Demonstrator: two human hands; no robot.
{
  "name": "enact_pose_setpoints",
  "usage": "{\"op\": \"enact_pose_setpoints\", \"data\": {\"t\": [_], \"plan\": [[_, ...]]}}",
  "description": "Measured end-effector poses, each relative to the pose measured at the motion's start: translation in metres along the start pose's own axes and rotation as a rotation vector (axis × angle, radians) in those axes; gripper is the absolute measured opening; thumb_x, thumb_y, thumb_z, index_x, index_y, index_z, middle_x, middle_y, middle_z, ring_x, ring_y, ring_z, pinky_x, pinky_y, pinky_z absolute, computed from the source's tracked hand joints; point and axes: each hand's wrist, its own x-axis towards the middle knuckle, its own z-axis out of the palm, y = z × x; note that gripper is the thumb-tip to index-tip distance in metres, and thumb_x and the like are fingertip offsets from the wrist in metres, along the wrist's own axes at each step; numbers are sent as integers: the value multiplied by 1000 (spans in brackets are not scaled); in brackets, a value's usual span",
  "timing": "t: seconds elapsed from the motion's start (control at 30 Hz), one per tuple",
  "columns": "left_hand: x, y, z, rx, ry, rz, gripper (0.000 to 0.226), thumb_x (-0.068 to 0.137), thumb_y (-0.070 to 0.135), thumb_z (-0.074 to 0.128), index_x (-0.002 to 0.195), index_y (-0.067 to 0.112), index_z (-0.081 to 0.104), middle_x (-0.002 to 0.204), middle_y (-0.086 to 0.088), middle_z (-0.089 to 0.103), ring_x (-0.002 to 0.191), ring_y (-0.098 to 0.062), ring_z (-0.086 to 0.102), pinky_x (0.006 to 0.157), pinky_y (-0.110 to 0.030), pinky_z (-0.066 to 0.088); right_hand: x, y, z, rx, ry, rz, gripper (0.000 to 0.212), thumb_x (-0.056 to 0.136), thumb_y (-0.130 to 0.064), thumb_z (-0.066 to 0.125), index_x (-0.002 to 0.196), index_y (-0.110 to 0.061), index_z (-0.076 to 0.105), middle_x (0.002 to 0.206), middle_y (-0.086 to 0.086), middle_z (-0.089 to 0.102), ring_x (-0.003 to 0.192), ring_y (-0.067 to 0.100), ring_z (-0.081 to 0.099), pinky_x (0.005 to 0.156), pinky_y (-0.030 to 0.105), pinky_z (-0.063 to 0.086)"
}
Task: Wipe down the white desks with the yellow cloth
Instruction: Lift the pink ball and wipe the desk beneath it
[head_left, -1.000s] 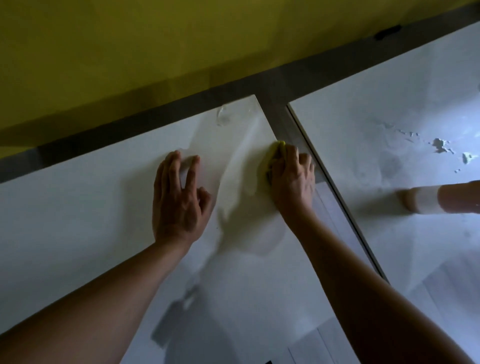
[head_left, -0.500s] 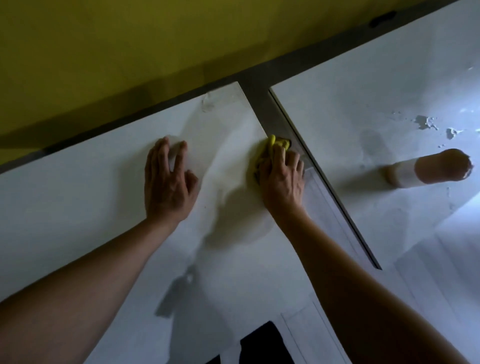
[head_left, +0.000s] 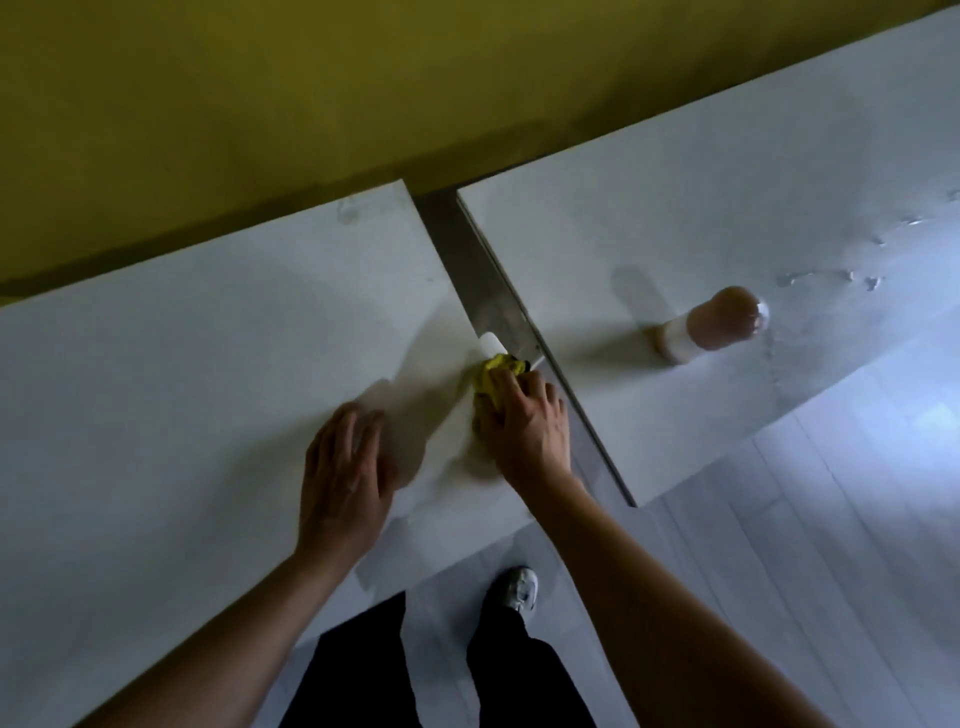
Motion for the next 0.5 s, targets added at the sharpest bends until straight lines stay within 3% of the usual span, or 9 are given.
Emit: {"op": "enact_pose_setpoints", "data": {"t": [0.17, 0.4, 0.5], "plan": [[-41, 61, 14, 27, -46, -36, 52, 93, 13, 64, 143, 3, 56, 153, -21, 48, 139, -43, 47, 106, -55, 48, -45, 46, -24, 111, 56, -84, 47, 91, -44, 62, 135, -31, 50, 119, 4, 55, 105, 26, 52, 87, 41, 47], [-76, 131, 20, 60, -228, -220, 58, 105, 31, 50, 157, 10, 38, 166, -15, 30, 151, -35, 34, 112, -47, 40, -96, 112, -72, 197, 197, -117, 45, 92, -44, 56, 134, -27, 55, 113, 1, 57, 97, 20, 53, 78, 33, 47], [-75, 157, 18, 66, -243, -191, 55, 107, 36, 38, 155, 9, 43, 163, -17, 36, 146, -38, 41, 110, -48, 41, -98, 139, -88, 201, 268, -58, 47, 91, -47, 60, 132, -26, 57, 115, 1, 57, 99, 18, 54, 74, 35, 50]]}}
